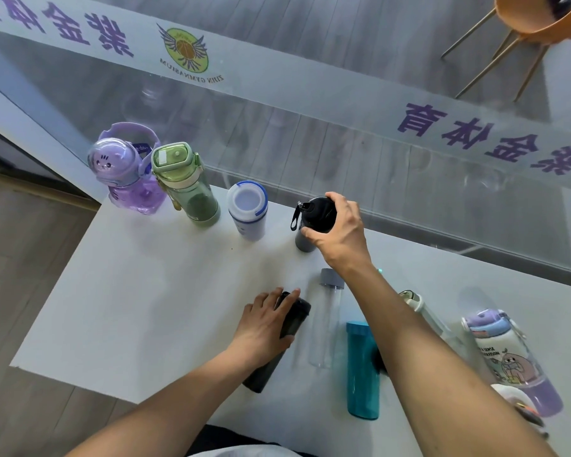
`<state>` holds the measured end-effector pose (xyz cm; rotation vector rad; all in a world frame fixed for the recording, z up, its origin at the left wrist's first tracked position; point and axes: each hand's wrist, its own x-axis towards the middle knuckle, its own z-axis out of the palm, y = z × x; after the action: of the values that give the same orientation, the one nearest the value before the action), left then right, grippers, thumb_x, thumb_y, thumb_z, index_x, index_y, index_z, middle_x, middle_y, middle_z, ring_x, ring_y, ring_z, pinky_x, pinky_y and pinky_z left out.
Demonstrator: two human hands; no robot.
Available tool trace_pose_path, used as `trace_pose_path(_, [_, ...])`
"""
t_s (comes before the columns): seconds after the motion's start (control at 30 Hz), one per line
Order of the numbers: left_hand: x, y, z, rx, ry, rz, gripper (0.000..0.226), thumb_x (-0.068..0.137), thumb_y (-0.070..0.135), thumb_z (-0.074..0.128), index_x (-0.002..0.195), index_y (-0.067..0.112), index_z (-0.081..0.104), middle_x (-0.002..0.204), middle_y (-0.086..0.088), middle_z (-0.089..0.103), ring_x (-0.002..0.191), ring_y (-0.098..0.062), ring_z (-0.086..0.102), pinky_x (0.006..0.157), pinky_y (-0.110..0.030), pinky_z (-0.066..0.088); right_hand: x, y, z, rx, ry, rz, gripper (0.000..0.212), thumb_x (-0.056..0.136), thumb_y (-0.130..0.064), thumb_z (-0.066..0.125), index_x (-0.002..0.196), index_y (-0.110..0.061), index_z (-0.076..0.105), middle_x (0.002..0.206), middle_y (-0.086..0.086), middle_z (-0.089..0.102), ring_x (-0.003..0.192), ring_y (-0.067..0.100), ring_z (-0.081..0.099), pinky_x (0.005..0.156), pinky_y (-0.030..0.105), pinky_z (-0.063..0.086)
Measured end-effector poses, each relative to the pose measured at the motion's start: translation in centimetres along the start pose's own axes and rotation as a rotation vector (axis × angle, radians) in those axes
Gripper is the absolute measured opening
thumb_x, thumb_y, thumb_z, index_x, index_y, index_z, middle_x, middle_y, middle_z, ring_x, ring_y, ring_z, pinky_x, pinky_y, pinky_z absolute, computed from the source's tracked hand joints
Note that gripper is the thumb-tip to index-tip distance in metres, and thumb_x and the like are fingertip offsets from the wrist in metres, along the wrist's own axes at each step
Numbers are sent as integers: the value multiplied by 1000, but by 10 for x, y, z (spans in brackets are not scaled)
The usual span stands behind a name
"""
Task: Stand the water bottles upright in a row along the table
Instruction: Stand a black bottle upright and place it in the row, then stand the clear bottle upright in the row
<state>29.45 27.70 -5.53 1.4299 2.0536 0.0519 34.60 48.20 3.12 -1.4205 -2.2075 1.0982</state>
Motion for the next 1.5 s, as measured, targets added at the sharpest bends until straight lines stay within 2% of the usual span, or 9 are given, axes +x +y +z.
trace_pose_path(0.5, [-2,-1,-1,-39,-7,5,91,83,47,62,153,42,3,159,1,21,134,-32,32,105,-42,35,-5,-7,6,1,0,29,74,72,-30,86,137,-25,50,128,1,48,100,11,48,86,18,37])
trace_pose_path(0.6, [-1,-2,-1,-37,-9,2,92,83,48,62,152,43,2,159,1,21,133,-32,33,105,-42,36,-4,-9,9,15,-8,38,76,72,-29,86,138,-24,49,129,2,47,109,17,54,87,17,36])
trace_pose_path(0.77, [0,-2,0,-39,-11,-4,91,82,48,62,152,42,4,158,-1,23,132,-33,35,104,-43,38,-1,-1,1,28,-107,137,112,66,-24,91,155,-27,24,145,9,39,131,21,45,96,19,32])
trace_pose_path(0.83, [0,-3,1,-32,-7,-6,91,82,49,62,152,42,3,158,-4,23,131,-34,36,104,-43,38,-3,13,-5,-6,-113,219,115,66,-22,92,156,-24,21,147,11,37,134,24,44,101,25,36])
trace_pose_path(0.93, [-1,-4,-3,-28,-8,-9,91,82,54,61,152,42,3,158,-6,22,133,-35,34,106,-45,37,-11,39,-6,-143,-158,402,98,76,-33,85,152,-20,26,145,14,37,132,33,46,105,40,41])
trace_pose_path(1.03, [0,-3,-20,-57,86,2,82,85,53,58,152,39,11,155,-7,28,131,-34,37,106,-45,37,-20,60,9,-249,-210,533,89,78,-47,78,147,-16,31,143,15,40,130,36,47,101,40,42])
trace_pose_path(1.17, [14,4,-60,-57,353,13,70,88,41,59,150,28,30,150,-9,38,126,-35,42,103,-47,40,-29,78,29,-277,-273,597,86,79,-54,73,144,-14,33,142,16,42,130,37,47,100,42,43])
trace_pose_path(1.37, [38,22,-116,-48,602,72,79,85,31,65,153,23,25,153,-14,33,131,-34,38,112,-42,33,-35,92,41,-269,-251,561,72,82,-48,69,135,-9,39,133,16,54,123,37,54,95,41,47])
trace_pose_path(1.5, [49,34,-132,98,608,203,80,84,16,63,153,27,24,161,-7,22,133,-38,37,110,-48,34,-37,96,36,-218,-234,578,67,81,-47,70,129,-9,43,129,13,57,116,34,58,92,42,51])
